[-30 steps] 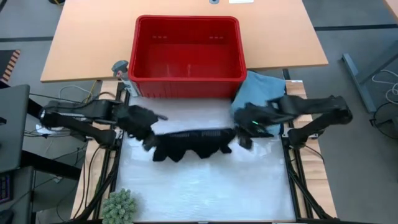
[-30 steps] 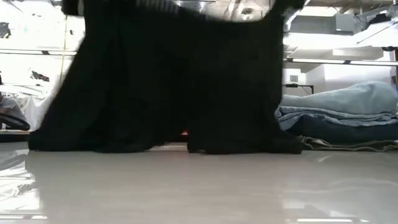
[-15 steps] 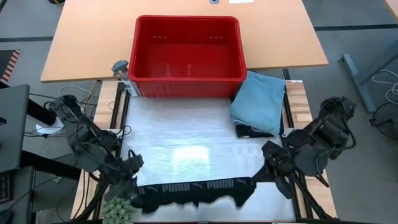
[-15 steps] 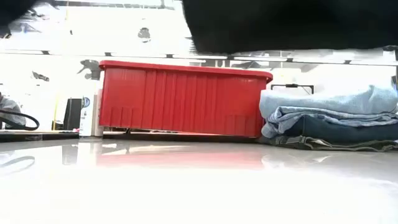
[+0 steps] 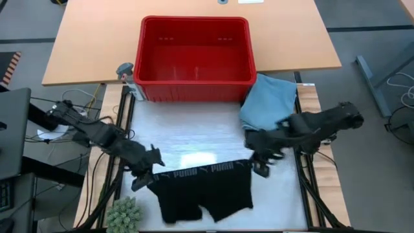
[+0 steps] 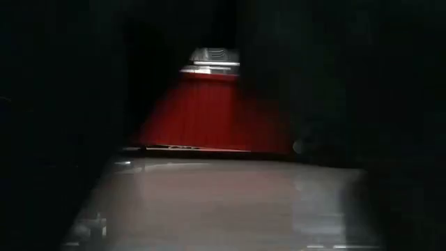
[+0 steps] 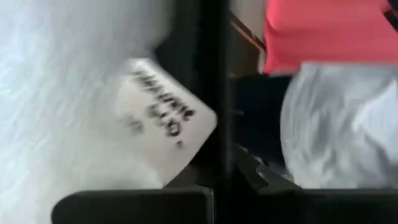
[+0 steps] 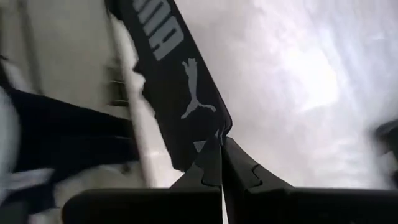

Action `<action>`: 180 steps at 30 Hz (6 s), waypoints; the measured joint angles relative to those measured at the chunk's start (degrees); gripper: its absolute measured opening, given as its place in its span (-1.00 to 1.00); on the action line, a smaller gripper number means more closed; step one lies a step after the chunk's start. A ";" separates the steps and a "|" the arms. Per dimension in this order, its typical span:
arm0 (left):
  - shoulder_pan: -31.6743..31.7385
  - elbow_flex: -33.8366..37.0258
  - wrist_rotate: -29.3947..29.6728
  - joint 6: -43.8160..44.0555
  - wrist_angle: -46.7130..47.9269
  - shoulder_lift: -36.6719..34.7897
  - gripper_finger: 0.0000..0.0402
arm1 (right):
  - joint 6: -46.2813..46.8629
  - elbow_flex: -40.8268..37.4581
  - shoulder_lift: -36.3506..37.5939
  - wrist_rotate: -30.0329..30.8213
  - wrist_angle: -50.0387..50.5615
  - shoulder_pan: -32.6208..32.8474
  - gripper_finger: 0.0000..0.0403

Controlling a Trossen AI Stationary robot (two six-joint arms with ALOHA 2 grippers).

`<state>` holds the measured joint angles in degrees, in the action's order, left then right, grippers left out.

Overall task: Fold Laundry from Bin
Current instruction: Fold the black boxer short

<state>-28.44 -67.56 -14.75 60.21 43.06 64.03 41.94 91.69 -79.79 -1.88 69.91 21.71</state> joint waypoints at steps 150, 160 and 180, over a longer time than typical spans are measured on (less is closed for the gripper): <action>-19.04 10.83 25.03 61.02 -24.63 33.61 -1.00 | -52.17 42.92 -77.12 -15.74 -54.52 -29.90 -0.93; -17.19 -2.57 41.47 62.44 23.15 32.37 -1.00 | -51.86 42.92 -77.11 -17.70 -53.01 -30.92 -0.93; -18.53 3.70 32.00 62.88 -4.75 41.81 -1.00 | -52.46 42.83 -77.11 -19.44 -52.31 -32.87 -0.93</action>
<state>-46.97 -63.86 17.25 123.09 38.31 105.84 -10.52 134.52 -156.90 -21.32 17.61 -11.15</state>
